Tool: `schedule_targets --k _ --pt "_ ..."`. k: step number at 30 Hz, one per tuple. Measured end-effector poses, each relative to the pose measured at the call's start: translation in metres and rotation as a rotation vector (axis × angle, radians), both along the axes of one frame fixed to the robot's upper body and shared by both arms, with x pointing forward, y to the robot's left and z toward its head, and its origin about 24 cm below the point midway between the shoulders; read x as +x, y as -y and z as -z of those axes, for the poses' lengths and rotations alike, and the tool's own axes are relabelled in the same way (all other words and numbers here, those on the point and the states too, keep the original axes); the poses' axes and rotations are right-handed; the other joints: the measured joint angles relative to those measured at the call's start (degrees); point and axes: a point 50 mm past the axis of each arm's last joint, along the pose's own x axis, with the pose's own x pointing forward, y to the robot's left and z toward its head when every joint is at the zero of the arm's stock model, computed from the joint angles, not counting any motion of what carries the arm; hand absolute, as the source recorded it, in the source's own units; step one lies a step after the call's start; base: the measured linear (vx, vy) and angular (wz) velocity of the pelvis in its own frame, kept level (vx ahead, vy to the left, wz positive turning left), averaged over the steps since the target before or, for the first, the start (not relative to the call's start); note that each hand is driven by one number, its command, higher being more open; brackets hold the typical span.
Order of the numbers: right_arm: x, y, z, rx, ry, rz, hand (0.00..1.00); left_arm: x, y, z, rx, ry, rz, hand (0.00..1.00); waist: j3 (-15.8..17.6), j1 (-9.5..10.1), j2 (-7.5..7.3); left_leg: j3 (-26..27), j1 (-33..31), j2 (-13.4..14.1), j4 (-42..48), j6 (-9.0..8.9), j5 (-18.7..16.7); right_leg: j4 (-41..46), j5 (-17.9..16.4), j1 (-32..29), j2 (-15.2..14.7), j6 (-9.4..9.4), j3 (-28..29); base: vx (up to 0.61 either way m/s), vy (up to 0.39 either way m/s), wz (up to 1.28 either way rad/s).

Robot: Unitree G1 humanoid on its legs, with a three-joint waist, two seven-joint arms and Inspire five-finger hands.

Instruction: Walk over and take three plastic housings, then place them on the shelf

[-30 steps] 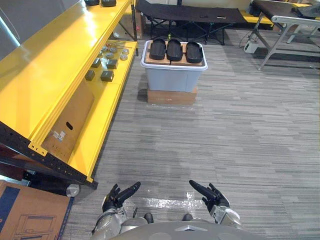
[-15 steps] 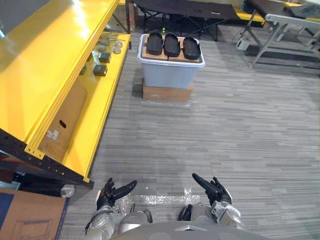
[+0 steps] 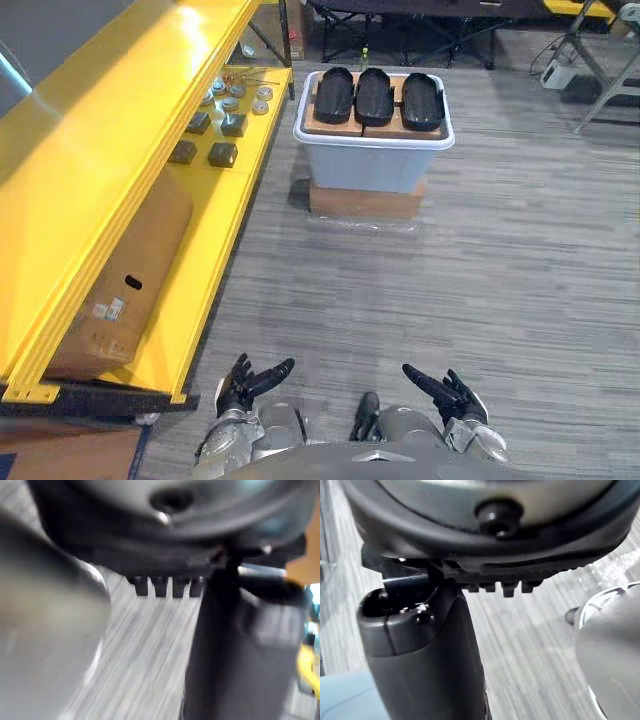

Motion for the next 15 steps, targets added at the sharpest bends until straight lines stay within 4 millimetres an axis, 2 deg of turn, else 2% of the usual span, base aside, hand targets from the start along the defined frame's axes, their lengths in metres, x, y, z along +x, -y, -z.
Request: schedule_targets --k 1,2,3,4,5,6,7,8,9,10,11,12,13,14,15 --pt "0.002 0.000 0.000 0.000 0.005 -0.001 1.00 0.000 0.001 -0.001 -0.002 0.005 -0.005 1.00 0.2 0.62 -0.31 -0.1 -0.4 -1.3 -3.7 0.07 0.0 -1.2 0.0 1.4 -0.2 0.01 1.1 0.44 -0.072 -0.73" --pt "0.010 0.002 -0.004 -0.012 0.032 -0.005 1.00 0.002 0.001 -0.002 0.001 0.017 -0.011 1.00 0.3 1.58 -0.53 -1.0 -2.5 -3.6 -11.4 0.53 0.3 -3.2 0.0 3.4 -0.5 0.02 2.9 0.39 -0.001 -0.82" --pt "0.021 0.002 -0.007 -0.021 0.063 -0.007 1.00 0.002 -0.002 -0.003 0.014 0.023 -0.010 1.00 0.5 2.08 -0.79 -3.1 -5.0 -5.8 -20.7 0.66 2.5 -4.5 -0.2 4.5 -0.9 0.30 4.8 0.36 0.029 -0.83" --pt "0.027 0.001 -0.009 -0.025 0.077 -0.008 1.00 0.003 -0.003 -0.004 0.016 0.026 -0.016 1.00 0.8 2.31 -0.82 -4.4 -6.0 -6.7 -25.7 0.37 4.7 -5.0 -0.5 4.9 -1.1 0.66 5.8 0.32 0.085 -0.86" --pt "0.034 0.001 -0.012 -0.032 0.098 -0.011 1.00 0.002 -0.002 -0.003 0.013 0.021 -0.031 1.00 1.4 2.92 -0.19 -5.9 -6.5 -7.2 -35.3 -0.58 10.1 -6.1 -1.4 6.8 -0.6 1.91 7.8 0.25 0.106 -0.55" --pt "0.034 0.001 -0.012 -0.033 0.099 -0.011 1.00 0.002 -0.002 -0.003 0.013 0.021 -0.031 1.00 1.4 2.94 -0.18 -5.9 -6.4 -7.2 -35.5 -0.59 10.1 -6.1 -1.4 6.8 -0.6 1.94 7.9 0.40 0.216 -0.72" --pt "0.035 -0.003 -0.011 -0.032 0.088 -0.025 1.00 -0.003 -0.003 -0.001 -0.007 0.010 -0.075 1.00 1.9 3.20 0.54 -6.2 -5.5 -5.1 -38.3 -0.39 17.6 -5.2 -5.5 10.4 0.4 2.96 10.2 0.44 0.252 -0.49" --pt "0.031 -0.010 -0.008 -0.019 0.068 -0.035 1.00 -0.004 -0.011 -0.001 0.007 0.009 -0.098 1.00 1.8 3.39 -0.25 -5.2 -5.0 -5.7 -35.7 0.82 19.6 -3.4 -8.5 11.6 -0.9 3.24 11.4 0.47 0.249 -0.54" --pt "0.030 -0.012 -0.008 -0.014 0.065 -0.042 1.00 -0.004 -0.014 -0.002 0.016 0.010 -0.098 1.00 1.5 3.46 -1.61 -4.6 -5.4 -6.0 -33.4 1.41 19.0 -2.2 -9.9 11.4 -1.7 3.44 11.8 0.34 0.159 -0.33" --pt "0.031 -0.013 -0.008 -0.013 0.064 -0.055 1.00 0.000 -0.018 -0.004 0.028 0.022 -0.089 1.00 1.2 3.64 -3.58 -4.0 -6.8 -7.0 -29.1 4.89 16.1 0.3 -12.7 10.6 -3.3 3.18 12.5 0.35 0.163 -0.46" --pt "0.031 -0.016 -0.006 0.002 0.055 -0.063 1.00 0.006 -0.020 -0.006 0.038 0.035 -0.085 1.00 1.1 4.31 -5.59 -1.9 -6.2 -7.8 -28.4 7.43 14.0 6.8 -14.0 8.2 -5.4 4.28 12.8 0.47 0.160 -0.54" --pt "0.035 -0.017 -0.007 0.008 0.062 -0.072 1.00 0.008 -0.021 -0.007 0.043 0.036 -0.087 1.00 1.3 4.48 -5.89 -1.1 -5.5 -7.8 -28.4 7.63 13.1 12.9 -13.3 5.3 -6.7 5.90 12.0 0.55 0.202 -0.63" --pt "0.040 -0.019 -0.008 0.020 0.068 -0.085 1.00 0.006 -0.021 -0.006 0.044 0.029 -0.095 1.00 1.4 4.34 -5.95 0.1 -2.7 -7.7 -29.7 8.56 11.8 24.3 -9.7 1.1 -9.5 10.09 9.5 0.56 0.187 -0.51" --pt "0.035 -0.022 -0.005 0.033 0.052 -0.093 1.00 0.001 -0.020 -0.004 0.044 0.013 -0.100 1.00 1.7 4.15 -5.80 0.9 1.8 -7.7 -30.8 9.41 10.9 31.4 -8.5 -0.3 -12.2 9.16 5.9 0.47 0.185 -0.41" --pt "0.029 -0.024 -0.002 0.041 0.033 -0.098 1.00 -0.001 -0.020 -0.004 0.050 0.004 -0.100 1.00 1.6 4.17 -5.57 1.3 5.3 -7.5 -31.6 9.97 9.8 32.4 -9.7 0.1 -13.2 7.78 3.2 0.48 0.143 -0.19"
